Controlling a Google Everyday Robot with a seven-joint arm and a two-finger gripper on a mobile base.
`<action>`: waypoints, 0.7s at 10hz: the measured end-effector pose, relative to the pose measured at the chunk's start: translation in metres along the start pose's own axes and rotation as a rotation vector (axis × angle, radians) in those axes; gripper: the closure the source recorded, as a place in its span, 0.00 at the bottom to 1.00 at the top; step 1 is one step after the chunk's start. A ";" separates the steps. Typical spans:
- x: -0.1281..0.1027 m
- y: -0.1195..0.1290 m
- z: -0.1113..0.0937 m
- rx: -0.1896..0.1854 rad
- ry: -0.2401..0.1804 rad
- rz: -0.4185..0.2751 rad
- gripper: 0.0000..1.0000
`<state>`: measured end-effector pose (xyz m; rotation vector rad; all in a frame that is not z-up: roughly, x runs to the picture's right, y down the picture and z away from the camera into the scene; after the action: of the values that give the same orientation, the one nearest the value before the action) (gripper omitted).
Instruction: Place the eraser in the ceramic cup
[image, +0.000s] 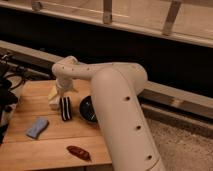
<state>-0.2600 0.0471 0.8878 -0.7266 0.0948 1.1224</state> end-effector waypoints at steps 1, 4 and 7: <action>0.002 -0.018 0.003 0.017 0.009 0.024 0.04; 0.004 -0.032 0.008 0.018 0.019 0.065 0.04; 0.009 -0.046 0.017 0.005 0.033 0.111 0.04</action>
<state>-0.2220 0.0534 0.9195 -0.7423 0.1676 1.2152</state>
